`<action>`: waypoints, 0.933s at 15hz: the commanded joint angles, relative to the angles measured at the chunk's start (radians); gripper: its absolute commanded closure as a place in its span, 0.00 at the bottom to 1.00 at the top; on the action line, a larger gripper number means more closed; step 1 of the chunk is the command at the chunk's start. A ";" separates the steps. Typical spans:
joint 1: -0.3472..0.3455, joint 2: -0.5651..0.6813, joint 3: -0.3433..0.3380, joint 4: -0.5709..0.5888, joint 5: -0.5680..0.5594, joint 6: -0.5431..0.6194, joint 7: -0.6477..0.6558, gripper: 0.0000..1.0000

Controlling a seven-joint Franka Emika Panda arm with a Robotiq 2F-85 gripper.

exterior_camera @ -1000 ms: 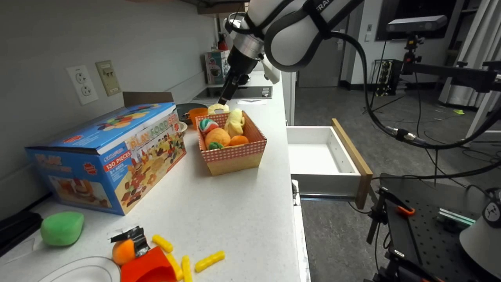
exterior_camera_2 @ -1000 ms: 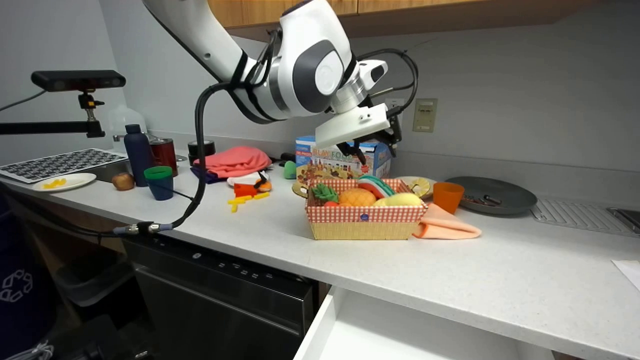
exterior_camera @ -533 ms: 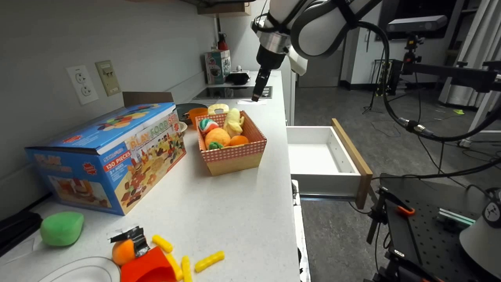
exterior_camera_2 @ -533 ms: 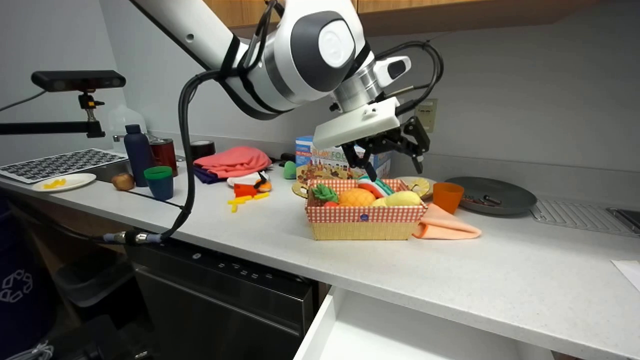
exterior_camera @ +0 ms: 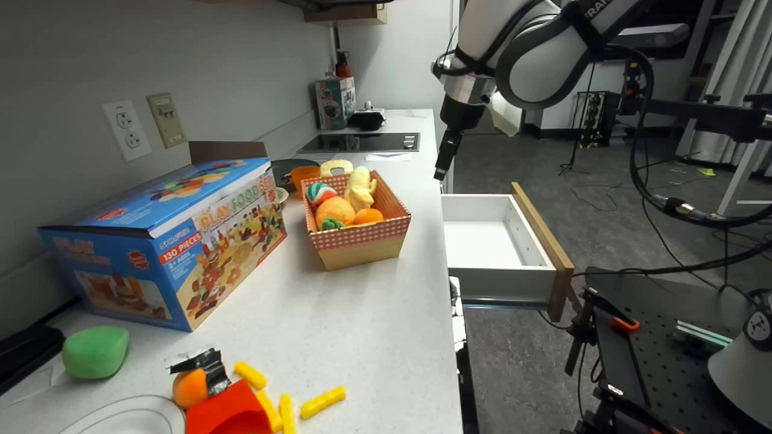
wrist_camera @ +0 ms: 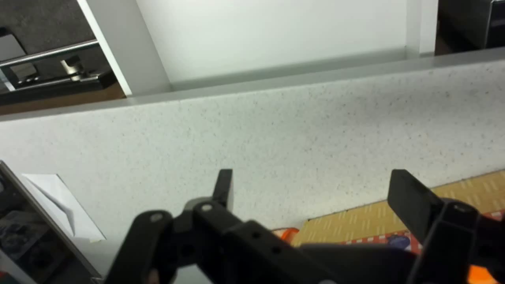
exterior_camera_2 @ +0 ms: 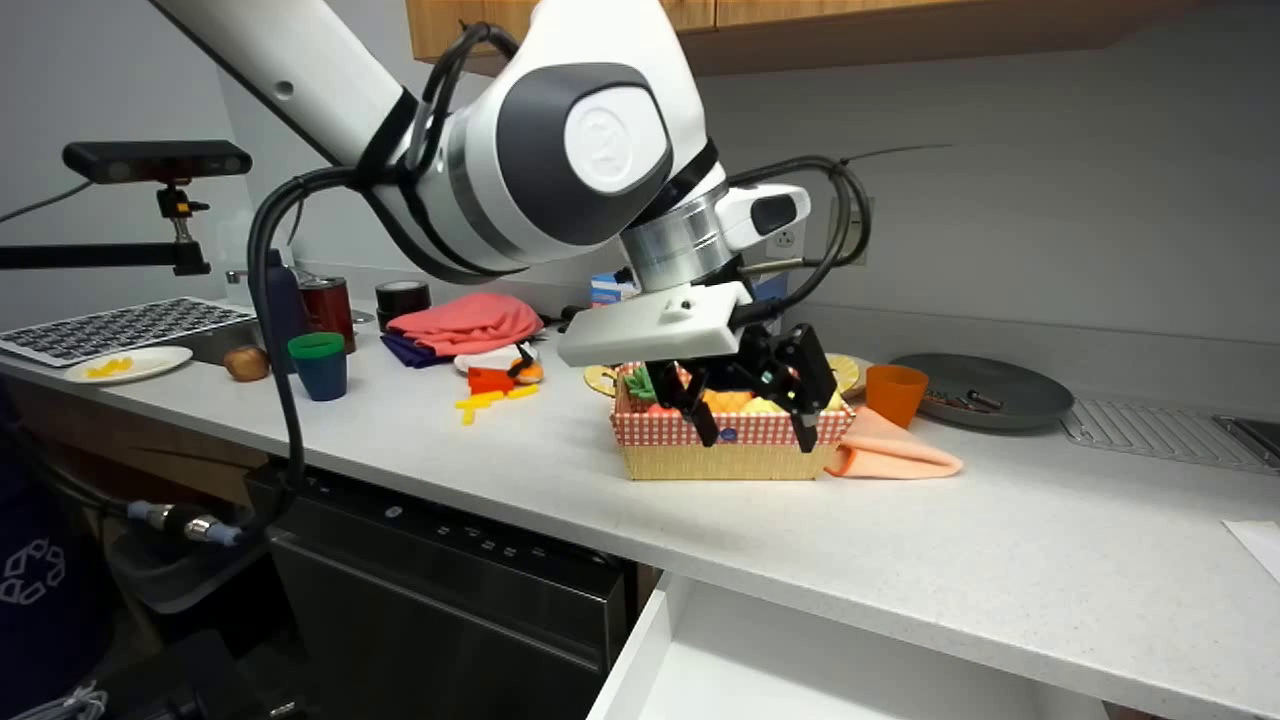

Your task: Open the drawer, then remove the banana from the drawer

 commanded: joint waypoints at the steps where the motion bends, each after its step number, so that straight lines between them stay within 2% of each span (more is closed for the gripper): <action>1: -0.022 -0.112 -0.008 -0.135 0.013 0.007 0.022 0.00; 9: -0.097 -0.261 -0.019 -0.336 0.005 0.035 0.046 0.00; 10: -0.085 -0.189 -0.002 -0.264 0.013 0.007 0.040 0.00; 14: -0.103 -0.226 -0.002 -0.310 0.013 0.016 0.040 0.00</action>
